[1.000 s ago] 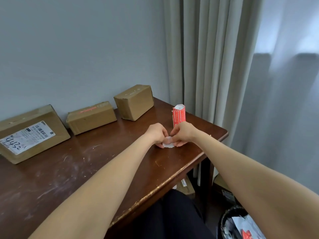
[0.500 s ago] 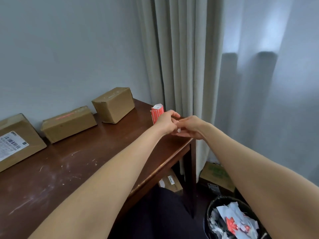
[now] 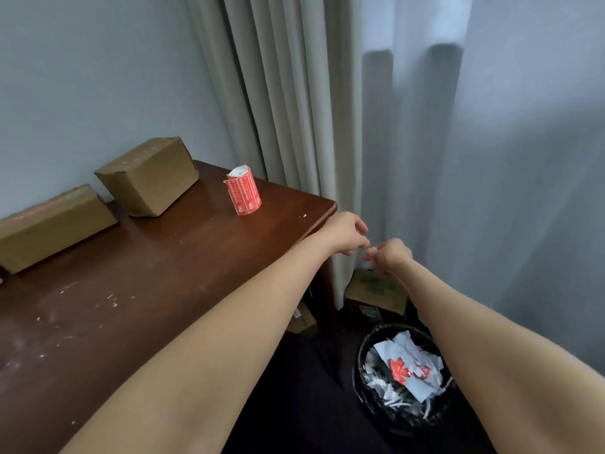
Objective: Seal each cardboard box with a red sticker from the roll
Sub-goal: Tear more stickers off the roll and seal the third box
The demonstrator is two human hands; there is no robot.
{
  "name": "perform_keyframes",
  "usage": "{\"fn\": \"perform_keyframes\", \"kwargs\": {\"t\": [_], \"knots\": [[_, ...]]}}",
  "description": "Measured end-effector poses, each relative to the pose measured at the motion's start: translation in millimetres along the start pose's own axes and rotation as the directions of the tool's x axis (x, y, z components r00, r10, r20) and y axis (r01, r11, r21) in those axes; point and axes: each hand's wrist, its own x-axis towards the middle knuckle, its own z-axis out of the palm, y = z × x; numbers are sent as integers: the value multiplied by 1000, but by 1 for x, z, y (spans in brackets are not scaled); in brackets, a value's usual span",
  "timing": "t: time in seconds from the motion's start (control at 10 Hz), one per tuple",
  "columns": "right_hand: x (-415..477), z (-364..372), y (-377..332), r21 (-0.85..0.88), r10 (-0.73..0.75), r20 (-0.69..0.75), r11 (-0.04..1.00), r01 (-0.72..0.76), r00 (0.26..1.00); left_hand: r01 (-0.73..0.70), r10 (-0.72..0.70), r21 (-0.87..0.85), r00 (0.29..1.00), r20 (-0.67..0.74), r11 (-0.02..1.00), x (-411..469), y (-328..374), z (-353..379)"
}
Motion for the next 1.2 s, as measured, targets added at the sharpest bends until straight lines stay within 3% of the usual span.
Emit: {"fn": "perform_keyframes", "kwargs": {"t": [0.2,0.3,0.5,0.7,0.9,1.0,1.2], "knots": [[19,13,95,-182,161,-7,970,-159,987,46,-54,57,988,143,997,15,-22,42],[21,16,126,-224,234,104,953,-206,967,66,-80,80,978,192,995,19,-32,54],[27,26,157,-281,217,46,939,-196,975,94,-114,101,969,218,990,22,-43,61],[17,18,141,-361,287,54,899,-249,957,88,-103,84,975,199,993,19,-39,51],[6,8,78,-343,94,-57,933,-108,994,-10,5,61,997,79,998,12,-24,22],[0,1,27,-252,-104,-168,966,59,980,-109,116,78,989,-89,991,5,-14,-4],[-32,5,-79,-248,-417,-272,901,356,867,-149,177,108,926,-332,983,-17,-16,-65]]}}
